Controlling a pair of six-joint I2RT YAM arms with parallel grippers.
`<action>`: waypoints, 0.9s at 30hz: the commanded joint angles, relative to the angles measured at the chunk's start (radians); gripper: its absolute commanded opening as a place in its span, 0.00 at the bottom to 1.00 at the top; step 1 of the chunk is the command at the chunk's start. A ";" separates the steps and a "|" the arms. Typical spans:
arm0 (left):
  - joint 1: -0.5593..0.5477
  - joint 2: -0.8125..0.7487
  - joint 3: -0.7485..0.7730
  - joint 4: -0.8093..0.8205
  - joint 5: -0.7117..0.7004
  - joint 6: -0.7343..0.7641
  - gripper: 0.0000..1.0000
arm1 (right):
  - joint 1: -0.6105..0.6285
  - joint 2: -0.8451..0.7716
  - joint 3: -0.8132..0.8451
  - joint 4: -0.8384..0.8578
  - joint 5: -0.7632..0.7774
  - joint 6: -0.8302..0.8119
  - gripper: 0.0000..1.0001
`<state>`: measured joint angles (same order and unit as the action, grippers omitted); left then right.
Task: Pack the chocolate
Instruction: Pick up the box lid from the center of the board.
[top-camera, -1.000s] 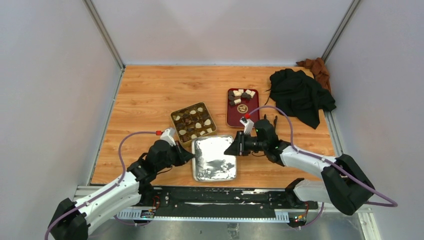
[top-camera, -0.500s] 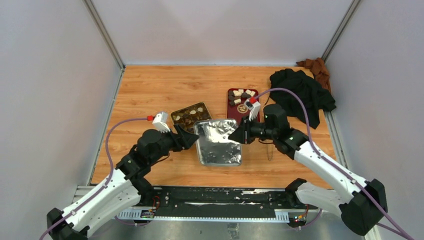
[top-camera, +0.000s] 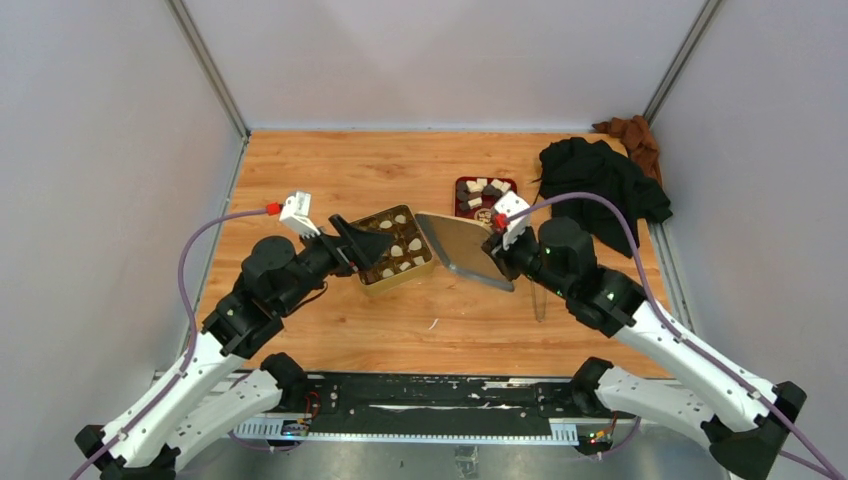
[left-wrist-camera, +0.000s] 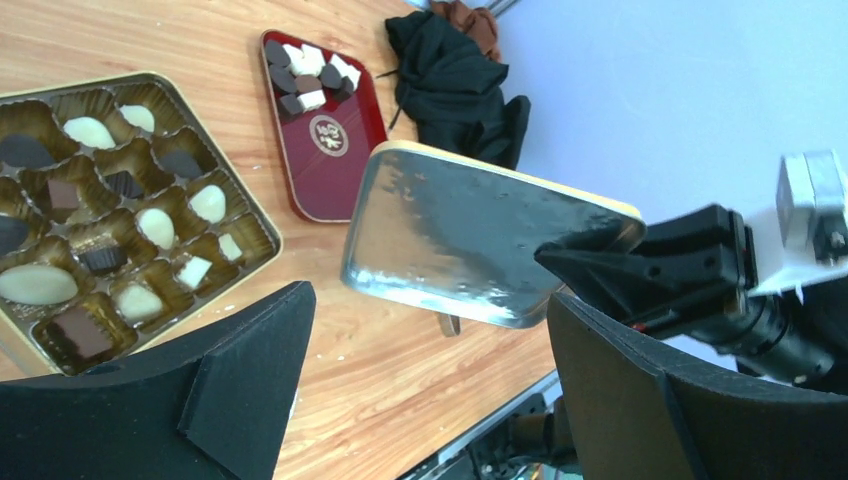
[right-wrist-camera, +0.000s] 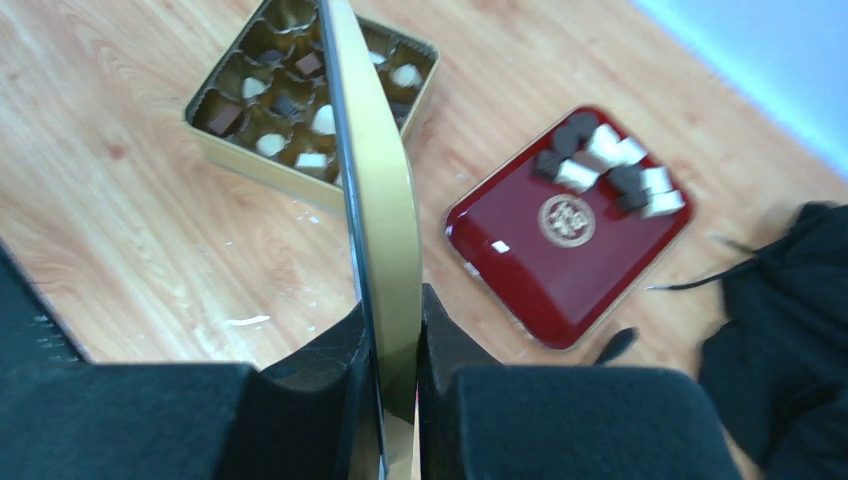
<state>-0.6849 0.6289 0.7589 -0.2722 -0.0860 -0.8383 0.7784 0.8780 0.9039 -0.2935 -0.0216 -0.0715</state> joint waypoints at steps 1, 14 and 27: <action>-0.006 0.021 0.028 0.008 -0.020 -0.060 0.92 | 0.099 -0.068 -0.055 0.155 0.256 -0.238 0.00; -0.005 0.079 0.032 0.123 0.018 -0.252 1.00 | 0.388 0.024 -0.216 0.656 0.630 -0.949 0.00; 0.018 0.162 -0.014 0.256 0.061 -0.387 1.00 | 0.488 0.216 -0.329 1.228 0.692 -1.393 0.00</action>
<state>-0.6830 0.7811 0.7650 -0.1040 -0.0437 -1.1675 1.2308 1.0508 0.6106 0.6628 0.6350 -1.2606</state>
